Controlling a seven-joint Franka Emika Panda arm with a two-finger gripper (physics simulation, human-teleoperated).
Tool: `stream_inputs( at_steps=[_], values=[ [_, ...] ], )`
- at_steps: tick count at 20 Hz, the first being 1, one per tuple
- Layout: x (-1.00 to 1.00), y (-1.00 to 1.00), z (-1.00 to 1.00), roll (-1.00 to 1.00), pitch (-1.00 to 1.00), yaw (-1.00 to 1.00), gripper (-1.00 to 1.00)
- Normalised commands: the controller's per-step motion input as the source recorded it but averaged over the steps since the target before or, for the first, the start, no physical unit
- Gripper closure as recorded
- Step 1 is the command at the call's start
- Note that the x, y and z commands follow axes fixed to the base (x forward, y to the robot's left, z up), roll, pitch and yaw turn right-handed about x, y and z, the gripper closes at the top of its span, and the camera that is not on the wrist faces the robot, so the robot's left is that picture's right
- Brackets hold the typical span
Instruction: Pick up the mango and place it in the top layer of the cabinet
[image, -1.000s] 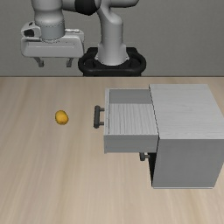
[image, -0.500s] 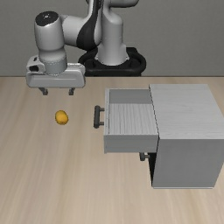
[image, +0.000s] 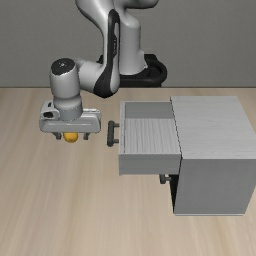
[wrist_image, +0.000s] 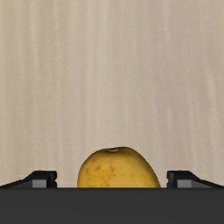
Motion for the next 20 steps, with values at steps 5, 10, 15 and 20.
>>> stream_inputs(
  at_steps=[5,10,15,20],
  values=[
    [-0.2,0.0,-0.2,0.0,0.0,0.0,1.0],
    [0.0,0.0,0.0,0.0,0.0,0.0,1.0],
    [0.0,0.0,0.8,0.0,0.0,0.0,1.0],
    [0.0,0.0,1.0,0.0,0.0,0.0,1.0]
  ],
)
